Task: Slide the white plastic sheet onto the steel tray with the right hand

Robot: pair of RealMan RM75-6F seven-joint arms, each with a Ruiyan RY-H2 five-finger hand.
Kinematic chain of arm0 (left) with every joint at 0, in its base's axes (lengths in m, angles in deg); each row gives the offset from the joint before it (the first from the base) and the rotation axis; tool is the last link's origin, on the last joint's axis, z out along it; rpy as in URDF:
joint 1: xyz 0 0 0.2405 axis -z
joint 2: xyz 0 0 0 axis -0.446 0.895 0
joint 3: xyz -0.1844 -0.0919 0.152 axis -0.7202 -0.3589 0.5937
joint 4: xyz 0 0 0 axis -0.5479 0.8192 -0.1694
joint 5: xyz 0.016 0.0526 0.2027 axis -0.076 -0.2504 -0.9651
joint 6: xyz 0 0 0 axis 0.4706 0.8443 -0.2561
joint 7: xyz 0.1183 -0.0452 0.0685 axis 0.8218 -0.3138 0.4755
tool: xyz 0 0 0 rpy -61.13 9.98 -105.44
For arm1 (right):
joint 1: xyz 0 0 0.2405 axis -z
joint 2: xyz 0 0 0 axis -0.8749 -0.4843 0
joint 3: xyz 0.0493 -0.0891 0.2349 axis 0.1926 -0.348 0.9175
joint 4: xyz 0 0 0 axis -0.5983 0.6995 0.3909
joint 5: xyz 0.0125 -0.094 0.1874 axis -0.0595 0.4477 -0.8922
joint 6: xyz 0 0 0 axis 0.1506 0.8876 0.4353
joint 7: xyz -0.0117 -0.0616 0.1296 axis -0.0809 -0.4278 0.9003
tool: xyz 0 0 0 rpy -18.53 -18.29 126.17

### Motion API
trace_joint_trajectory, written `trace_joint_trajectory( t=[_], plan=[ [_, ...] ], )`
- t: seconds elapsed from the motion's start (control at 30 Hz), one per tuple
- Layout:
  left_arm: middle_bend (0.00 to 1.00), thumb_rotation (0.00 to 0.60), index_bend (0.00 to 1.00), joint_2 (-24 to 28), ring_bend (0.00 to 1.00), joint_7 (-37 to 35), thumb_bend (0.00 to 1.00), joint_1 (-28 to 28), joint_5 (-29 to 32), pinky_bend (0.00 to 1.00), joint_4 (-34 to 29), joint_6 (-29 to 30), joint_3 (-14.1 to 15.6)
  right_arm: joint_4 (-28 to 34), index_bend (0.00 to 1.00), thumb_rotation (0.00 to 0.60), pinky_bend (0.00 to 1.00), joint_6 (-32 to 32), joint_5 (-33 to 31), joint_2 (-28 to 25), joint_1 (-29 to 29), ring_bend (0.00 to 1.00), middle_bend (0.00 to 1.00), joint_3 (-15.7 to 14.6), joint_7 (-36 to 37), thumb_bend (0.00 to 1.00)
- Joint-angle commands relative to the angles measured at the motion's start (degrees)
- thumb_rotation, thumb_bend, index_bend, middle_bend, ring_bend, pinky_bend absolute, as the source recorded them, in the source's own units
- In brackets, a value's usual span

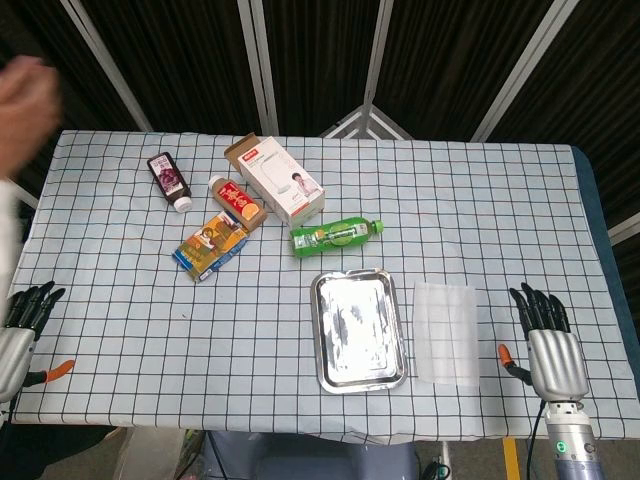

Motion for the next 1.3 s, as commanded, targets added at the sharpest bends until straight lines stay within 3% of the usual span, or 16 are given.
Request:
trace_joint_trajectory(
  t=[0.03, 0.33, 0.73, 0.9, 1.03, 1.3],
  plan=[
    [0.00, 0.600, 0.00, 0.0, 0.00, 0.0, 0.00, 0.0, 0.0, 0.00, 0.0, 0.0, 0.0, 0.0, 0.00, 0.600, 0.00, 0.0, 0.0, 0.0, 0.0, 0.00, 0.00, 0.0, 0.0, 0.40],
    [0.00, 0.600, 0.00, 0.1, 0.00, 0.0, 0.00, -0.1, -0.2, 0.00, -0.1, 0.3, 0.1, 0.0, 0.00, 0.600, 0.00, 0.1, 1.5, -0.2, -0.1, 0.00, 0.00, -0.7, 0.7, 0.40],
    [0.00, 0.600, 0.00, -0.1, 0.00, 0.1, 0.00, 0.1, -0.3, 0.00, 0.1, -0.1, 0.1, 1.1, 0.00, 0.600, 0.00, 3.7, 6.8, 2.1, -1.1, 0.00, 0.00, -5.1, -2.4, 0.40],
    [0.00, 0.600, 0.00, 0.0, 0.00, 0.1, 0.00, 0.1, -0.3, 0.00, -0.1, -0.1, 0.1, -0.8, 0.05, 0.600, 0.00, 5.8, 6.9, 3.5, -1.6, 0.00, 0.00, -6.3, -7.3, 0.40],
    [0.00, 0.600, 0.00, 0.0, 0.00, -0.1, 0.00, 0.1, -0.3, 0.00, -0.1, -0.1, 0.1, -3.0, 0.02, 0.600, 0.00, 7.8, 6.1, 4.3, -1.7, 0.00, 0.00, -7.6, -12.2, 0.40],
    [0.00, 0.600, 0.00, 0.3, 0.00, -0.8, 0.00, 0.0, -0.8, 0.00, -0.2, 0.1, 0.3, -6.6, 0.00, 0.600, 0.00, 7.0, 3.0, 9.0, -0.8, 0.00, 0.00, -6.4, -18.3, 0.40]
  ],
)
